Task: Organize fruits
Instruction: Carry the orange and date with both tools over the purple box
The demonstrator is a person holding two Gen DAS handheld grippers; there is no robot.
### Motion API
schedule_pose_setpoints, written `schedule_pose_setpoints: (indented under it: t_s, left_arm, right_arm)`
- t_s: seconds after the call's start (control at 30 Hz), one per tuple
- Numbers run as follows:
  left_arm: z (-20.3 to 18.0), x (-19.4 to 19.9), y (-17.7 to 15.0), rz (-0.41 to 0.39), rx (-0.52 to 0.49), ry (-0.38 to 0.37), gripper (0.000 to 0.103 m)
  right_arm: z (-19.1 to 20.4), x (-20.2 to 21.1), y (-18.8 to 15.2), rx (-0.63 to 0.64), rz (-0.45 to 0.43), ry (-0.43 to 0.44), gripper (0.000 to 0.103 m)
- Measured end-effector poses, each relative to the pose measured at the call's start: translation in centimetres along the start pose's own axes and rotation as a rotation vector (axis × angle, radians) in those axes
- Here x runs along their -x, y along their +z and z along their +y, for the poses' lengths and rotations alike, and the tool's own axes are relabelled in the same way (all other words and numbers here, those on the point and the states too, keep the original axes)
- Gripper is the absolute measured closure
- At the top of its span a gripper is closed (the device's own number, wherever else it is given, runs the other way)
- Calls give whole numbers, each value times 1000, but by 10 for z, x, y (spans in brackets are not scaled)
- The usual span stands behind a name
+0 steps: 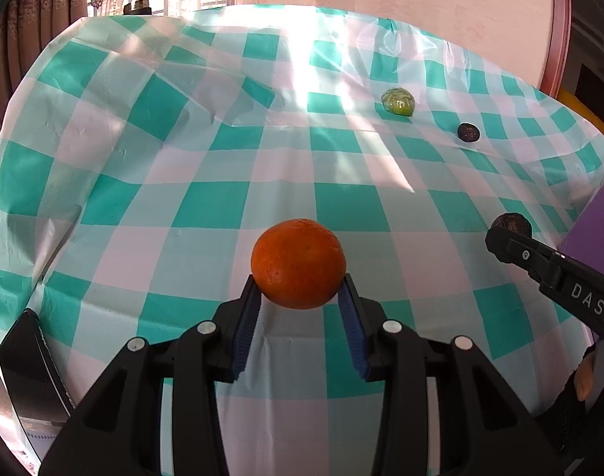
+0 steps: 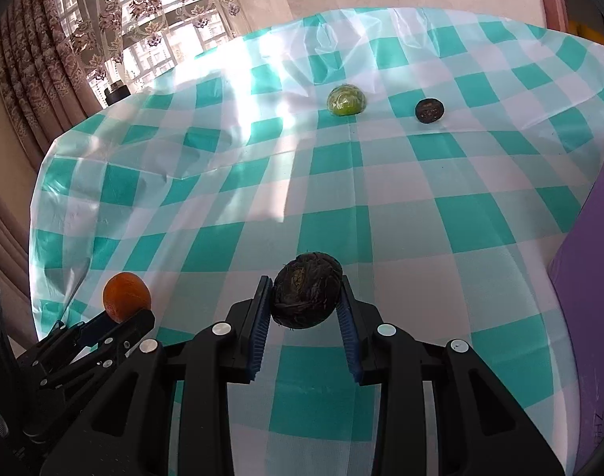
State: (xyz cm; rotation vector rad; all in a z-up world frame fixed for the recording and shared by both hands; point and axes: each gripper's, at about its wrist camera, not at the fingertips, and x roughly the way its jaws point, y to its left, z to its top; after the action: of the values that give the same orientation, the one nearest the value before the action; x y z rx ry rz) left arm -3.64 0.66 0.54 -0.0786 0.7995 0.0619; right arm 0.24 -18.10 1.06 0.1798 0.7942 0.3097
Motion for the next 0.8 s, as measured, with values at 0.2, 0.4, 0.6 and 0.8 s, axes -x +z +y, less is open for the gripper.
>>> schedule_pose_setpoints:
  t_s: [0.2,0.4,0.6,0.8]
  left_arm:
    - [-8,5,-5,-4,-39,20,63]
    - [-19,9,-11,10,-75,18,63]
    - [-42,23,-17,10,-129,-2,63]
    - [-77,51,-13,-37,-201,-54,63]
  right_arm:
    - [-1,18,-16,33,7,-10,70]
    - [-6,35,-27,37,11,-6,70]
    - [-11,71,-33,59,-23,4,70]
    - [-25,126,-36,53,-110,11,70]
